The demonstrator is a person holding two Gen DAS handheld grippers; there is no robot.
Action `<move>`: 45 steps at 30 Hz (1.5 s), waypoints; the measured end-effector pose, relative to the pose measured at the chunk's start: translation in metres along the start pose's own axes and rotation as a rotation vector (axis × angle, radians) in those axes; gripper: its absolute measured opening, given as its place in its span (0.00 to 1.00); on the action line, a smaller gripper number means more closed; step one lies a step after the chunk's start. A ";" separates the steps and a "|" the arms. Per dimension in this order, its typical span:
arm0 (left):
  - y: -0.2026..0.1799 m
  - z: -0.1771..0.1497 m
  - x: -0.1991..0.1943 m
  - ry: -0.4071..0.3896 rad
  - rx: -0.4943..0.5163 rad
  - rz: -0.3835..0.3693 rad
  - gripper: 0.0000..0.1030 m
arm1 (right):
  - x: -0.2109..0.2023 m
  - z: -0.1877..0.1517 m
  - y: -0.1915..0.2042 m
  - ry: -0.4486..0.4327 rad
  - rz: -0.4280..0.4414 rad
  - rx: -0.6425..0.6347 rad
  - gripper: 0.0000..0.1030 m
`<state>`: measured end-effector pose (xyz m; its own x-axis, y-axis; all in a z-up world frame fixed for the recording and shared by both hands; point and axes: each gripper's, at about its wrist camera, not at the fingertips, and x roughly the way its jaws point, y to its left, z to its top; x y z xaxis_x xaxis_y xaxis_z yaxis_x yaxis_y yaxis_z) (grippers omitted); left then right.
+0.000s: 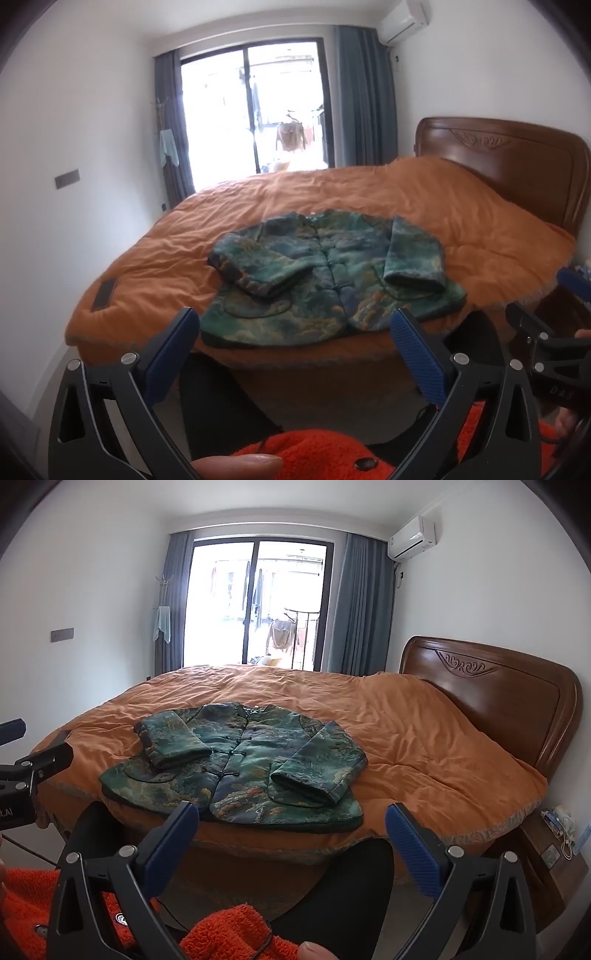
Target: Fold large clothes
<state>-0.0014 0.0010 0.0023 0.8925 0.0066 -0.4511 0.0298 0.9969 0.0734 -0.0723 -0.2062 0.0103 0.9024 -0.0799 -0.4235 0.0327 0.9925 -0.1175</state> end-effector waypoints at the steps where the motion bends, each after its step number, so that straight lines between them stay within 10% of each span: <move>1: 0.000 0.000 0.000 0.000 0.001 0.000 1.00 | 0.000 0.000 0.000 0.000 0.000 0.000 1.00; 45: -0.002 0.002 -0.002 -0.016 0.009 0.008 1.00 | 0.002 -0.005 0.003 0.009 0.001 0.000 1.00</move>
<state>-0.0026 -0.0006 0.0047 0.8997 0.0127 -0.4364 0.0270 0.9960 0.0846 -0.0725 -0.2037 0.0042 0.8986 -0.0793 -0.4315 0.0316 0.9927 -0.1167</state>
